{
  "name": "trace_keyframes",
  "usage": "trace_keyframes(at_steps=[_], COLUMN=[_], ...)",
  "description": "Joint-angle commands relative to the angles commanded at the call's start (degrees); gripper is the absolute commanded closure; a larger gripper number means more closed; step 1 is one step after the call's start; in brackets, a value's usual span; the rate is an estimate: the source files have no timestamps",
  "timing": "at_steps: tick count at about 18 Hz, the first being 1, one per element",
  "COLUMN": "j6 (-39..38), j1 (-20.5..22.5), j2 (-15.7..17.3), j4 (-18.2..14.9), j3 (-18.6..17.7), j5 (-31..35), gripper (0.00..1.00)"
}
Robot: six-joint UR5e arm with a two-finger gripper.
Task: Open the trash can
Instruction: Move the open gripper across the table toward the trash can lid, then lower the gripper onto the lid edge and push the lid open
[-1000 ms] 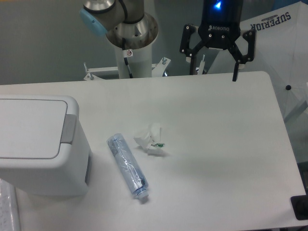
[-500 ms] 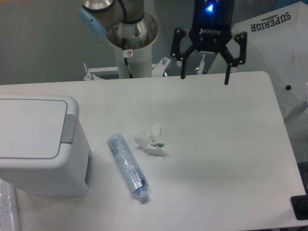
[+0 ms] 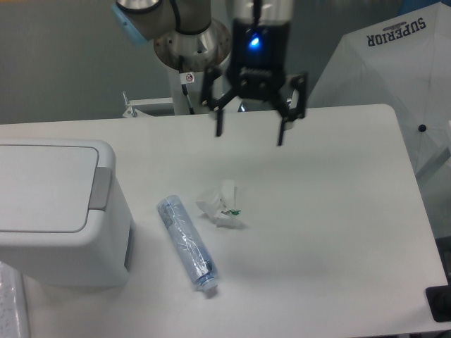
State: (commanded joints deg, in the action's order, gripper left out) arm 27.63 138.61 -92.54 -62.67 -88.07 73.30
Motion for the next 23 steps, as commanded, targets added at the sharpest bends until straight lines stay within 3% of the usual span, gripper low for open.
trace_keyframes(at_steps=[4,10,23], j6=[-10.11,-25.5,-27.98], j1=[-2.73,-5.99,-8.36], j2=[-1.14,-4.05,-5.98], j4=[0.35,5.44,5.8], j3=[0.26,0.18,-0.79], j5=[-0.35,-0.53,-1.84], gripper=[0.0,0.0,0.0])
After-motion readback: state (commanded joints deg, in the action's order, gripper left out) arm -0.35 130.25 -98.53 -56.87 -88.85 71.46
